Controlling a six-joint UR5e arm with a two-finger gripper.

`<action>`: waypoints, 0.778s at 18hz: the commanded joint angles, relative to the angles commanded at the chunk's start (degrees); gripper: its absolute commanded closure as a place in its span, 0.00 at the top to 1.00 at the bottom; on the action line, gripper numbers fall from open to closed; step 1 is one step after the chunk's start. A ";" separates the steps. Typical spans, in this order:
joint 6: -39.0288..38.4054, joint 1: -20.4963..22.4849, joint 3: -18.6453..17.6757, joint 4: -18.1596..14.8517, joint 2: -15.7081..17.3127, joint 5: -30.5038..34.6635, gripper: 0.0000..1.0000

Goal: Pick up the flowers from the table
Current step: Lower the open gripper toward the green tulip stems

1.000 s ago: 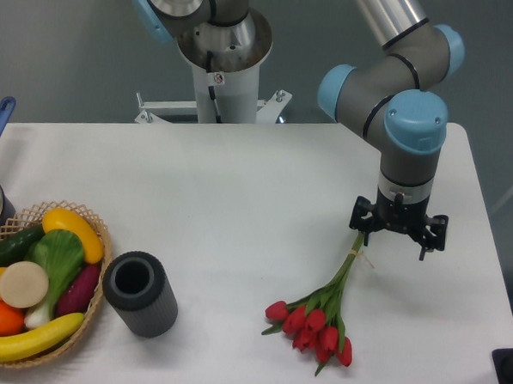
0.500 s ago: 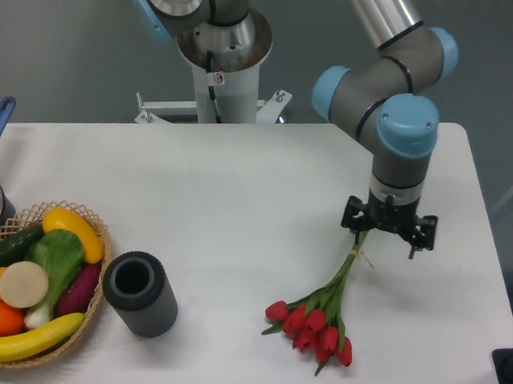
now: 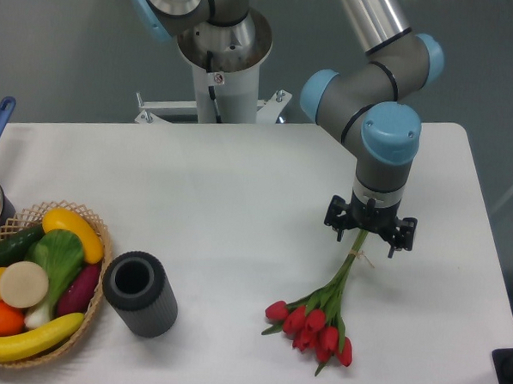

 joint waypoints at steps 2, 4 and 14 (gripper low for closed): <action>-0.26 -0.27 -0.80 0.72 -0.70 0.09 1.00; -0.17 -0.36 -0.80 0.46 -0.97 0.18 1.00; -1.66 -2.55 2.19 -0.68 -5.97 0.00 1.00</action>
